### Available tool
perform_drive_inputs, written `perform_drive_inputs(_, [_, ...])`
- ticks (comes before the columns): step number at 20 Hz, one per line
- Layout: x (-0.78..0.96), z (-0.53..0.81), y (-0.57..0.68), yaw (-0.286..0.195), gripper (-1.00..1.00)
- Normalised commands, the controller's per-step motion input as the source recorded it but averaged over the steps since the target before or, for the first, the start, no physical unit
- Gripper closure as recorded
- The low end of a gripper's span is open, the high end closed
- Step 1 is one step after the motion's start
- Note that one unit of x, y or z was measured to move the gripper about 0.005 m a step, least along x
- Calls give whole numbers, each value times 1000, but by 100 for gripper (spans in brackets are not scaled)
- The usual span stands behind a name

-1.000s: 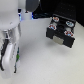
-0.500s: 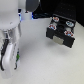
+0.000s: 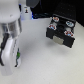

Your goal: Open the kcup holder, insert the kcup into the holder, and close the kcup holder

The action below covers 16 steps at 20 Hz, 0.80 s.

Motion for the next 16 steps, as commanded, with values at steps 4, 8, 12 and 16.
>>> perform_drive_inputs(4, [57, 844, 455, 9, 100])
perform_drive_inputs(8, [61, 792, 551, 33, 100])
perform_drive_inputs(12, [61, 744, 620, 8, 100])
perform_drive_inputs(16, [81, 704, 667, 2, 100])
